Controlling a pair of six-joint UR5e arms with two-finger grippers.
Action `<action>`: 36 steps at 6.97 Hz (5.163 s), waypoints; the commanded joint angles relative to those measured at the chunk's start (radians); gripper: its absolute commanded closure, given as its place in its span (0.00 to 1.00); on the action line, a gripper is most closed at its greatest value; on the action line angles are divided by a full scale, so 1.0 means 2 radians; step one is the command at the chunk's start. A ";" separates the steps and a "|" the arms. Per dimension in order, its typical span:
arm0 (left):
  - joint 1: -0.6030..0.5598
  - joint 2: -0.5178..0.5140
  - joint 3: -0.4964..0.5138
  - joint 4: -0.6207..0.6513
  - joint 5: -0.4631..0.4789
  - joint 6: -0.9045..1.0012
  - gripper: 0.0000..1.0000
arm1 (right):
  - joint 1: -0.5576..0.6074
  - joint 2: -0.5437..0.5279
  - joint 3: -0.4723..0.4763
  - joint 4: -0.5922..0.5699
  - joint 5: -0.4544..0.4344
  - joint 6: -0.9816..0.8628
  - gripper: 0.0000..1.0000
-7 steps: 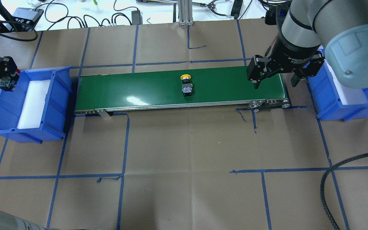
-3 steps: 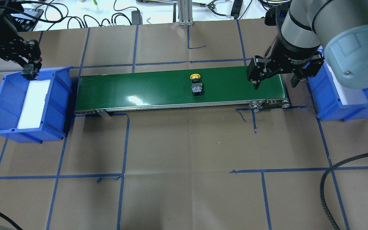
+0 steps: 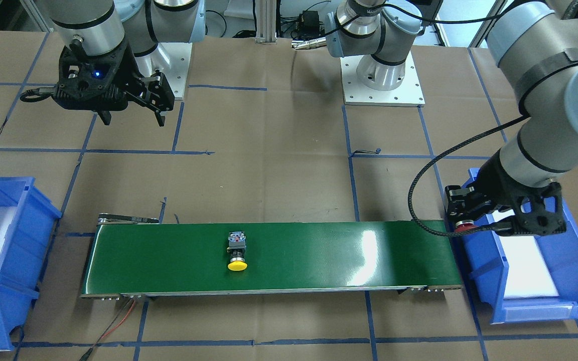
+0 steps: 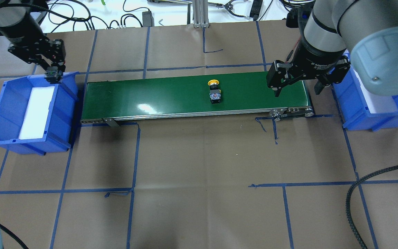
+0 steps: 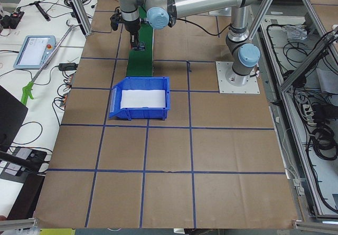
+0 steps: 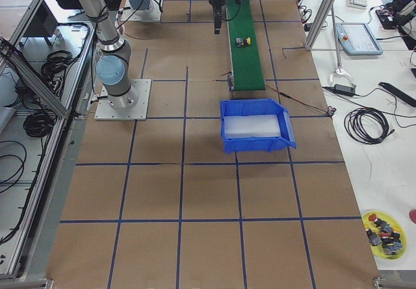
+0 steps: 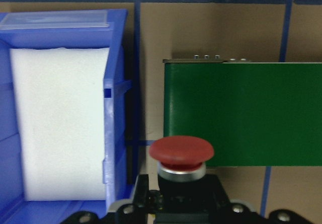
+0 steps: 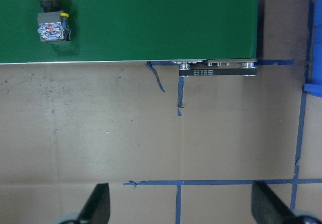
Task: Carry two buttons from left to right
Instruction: 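Place the red button on the belt with left gripper while right gripper descends, then grasp the yellow button with the right gripper while the left gripper withdraws, then carry the yellow button with the right gripper into the empty bin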
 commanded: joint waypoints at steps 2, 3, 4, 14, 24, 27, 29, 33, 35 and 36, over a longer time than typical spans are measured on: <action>-0.011 -0.014 -0.049 0.051 -0.005 -0.018 1.00 | 0.000 -0.001 0.001 0.001 0.001 0.000 0.00; -0.011 -0.028 -0.073 0.098 -0.005 -0.019 1.00 | 0.001 0.000 0.001 0.001 0.001 0.000 0.00; -0.011 -0.040 -0.093 0.149 -0.005 -0.018 1.00 | 0.001 0.000 0.001 0.000 0.001 0.000 0.00; -0.031 -0.024 -0.101 0.186 -0.005 -0.032 0.00 | 0.000 0.025 0.000 -0.035 0.005 0.004 0.00; -0.061 0.165 -0.141 -0.006 -0.021 -0.066 0.00 | -0.009 0.259 -0.061 -0.199 0.006 0.048 0.01; -0.061 0.164 -0.141 -0.006 -0.021 -0.066 0.00 | -0.025 0.265 -0.045 -0.187 0.004 0.048 0.19; -0.061 0.164 -0.141 -0.006 -0.021 -0.067 0.00 | -0.025 0.270 -0.044 -0.177 0.005 0.045 0.56; -0.061 0.163 -0.140 -0.006 -0.023 -0.067 0.00 | -0.034 0.255 -0.090 -0.113 0.004 0.015 0.94; -0.061 0.163 -0.140 -0.006 -0.024 -0.067 0.00 | -0.089 0.229 -0.182 0.040 -0.002 -0.035 0.94; -0.061 0.163 -0.140 -0.006 -0.024 -0.067 0.00 | -0.137 0.219 -0.209 0.059 -0.002 -0.091 0.94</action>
